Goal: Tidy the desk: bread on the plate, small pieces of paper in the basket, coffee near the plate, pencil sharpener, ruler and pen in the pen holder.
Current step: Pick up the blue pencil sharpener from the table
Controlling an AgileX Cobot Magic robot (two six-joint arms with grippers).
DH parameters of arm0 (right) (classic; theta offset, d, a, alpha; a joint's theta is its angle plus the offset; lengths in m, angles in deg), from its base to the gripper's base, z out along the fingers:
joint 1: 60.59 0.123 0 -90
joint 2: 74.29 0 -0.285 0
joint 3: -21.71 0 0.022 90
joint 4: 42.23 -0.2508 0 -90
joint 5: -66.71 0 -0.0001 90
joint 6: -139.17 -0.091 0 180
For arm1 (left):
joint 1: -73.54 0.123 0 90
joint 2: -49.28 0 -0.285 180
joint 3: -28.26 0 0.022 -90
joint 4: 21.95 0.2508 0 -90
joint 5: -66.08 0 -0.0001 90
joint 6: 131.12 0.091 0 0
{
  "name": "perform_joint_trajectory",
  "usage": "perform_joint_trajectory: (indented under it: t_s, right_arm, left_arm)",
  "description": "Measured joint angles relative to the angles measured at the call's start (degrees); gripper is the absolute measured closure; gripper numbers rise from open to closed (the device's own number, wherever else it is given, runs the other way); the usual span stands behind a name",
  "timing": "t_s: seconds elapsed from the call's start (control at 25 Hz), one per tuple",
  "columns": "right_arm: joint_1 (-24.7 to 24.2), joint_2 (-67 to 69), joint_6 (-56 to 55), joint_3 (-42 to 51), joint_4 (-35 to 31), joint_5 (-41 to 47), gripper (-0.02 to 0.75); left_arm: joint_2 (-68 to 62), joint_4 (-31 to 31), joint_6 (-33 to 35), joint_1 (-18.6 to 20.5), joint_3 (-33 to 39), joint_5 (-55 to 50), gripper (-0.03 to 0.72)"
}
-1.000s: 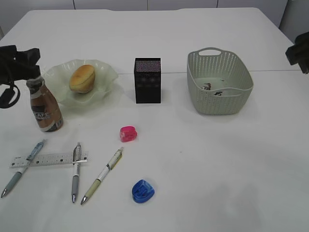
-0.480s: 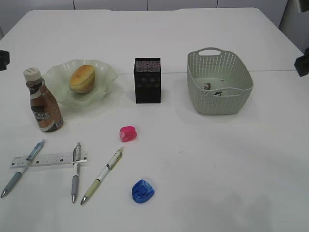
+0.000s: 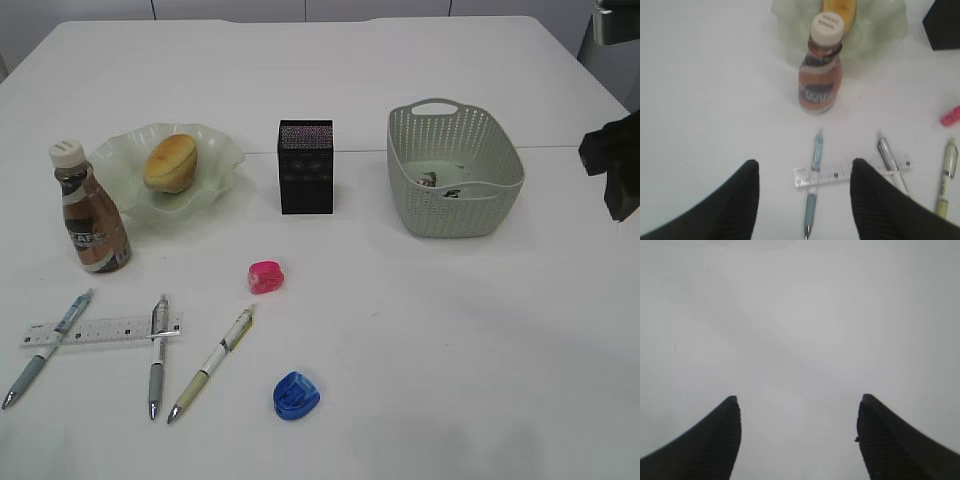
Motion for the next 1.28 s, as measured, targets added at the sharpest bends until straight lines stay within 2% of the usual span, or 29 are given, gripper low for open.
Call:
perform_joint_trajectory:
  t_s: [0.24, 0.6, 0.92, 1.28]
  right_arm:
    - [0.0, 0.0, 2.2, 0.0, -4.8, 0.1, 0.178]
    - [0.0, 0.0, 5.1, 0.0, -13.5, 0.2, 0.178]
    - [0.0, 0.0, 6.5, 0.0, -20.5, 0.2, 0.178]
    - [0.0, 0.0, 8.2, -0.1, -24.3, 0.2, 0.178]
  left_arm:
    - [8.2, -1.3, 0.0, 0.0, 0.0, -16.1, 0.312]
    - [11.8, -2.5, -0.1, 0.0, 0.0, -30.1, 0.316]
    - [11.8, -4.3, -1.3, 0.0, 0.0, -35.9, 0.316]
    - [11.8, -4.5, -1.3, 0.0, 0.0, -38.3, 0.317]
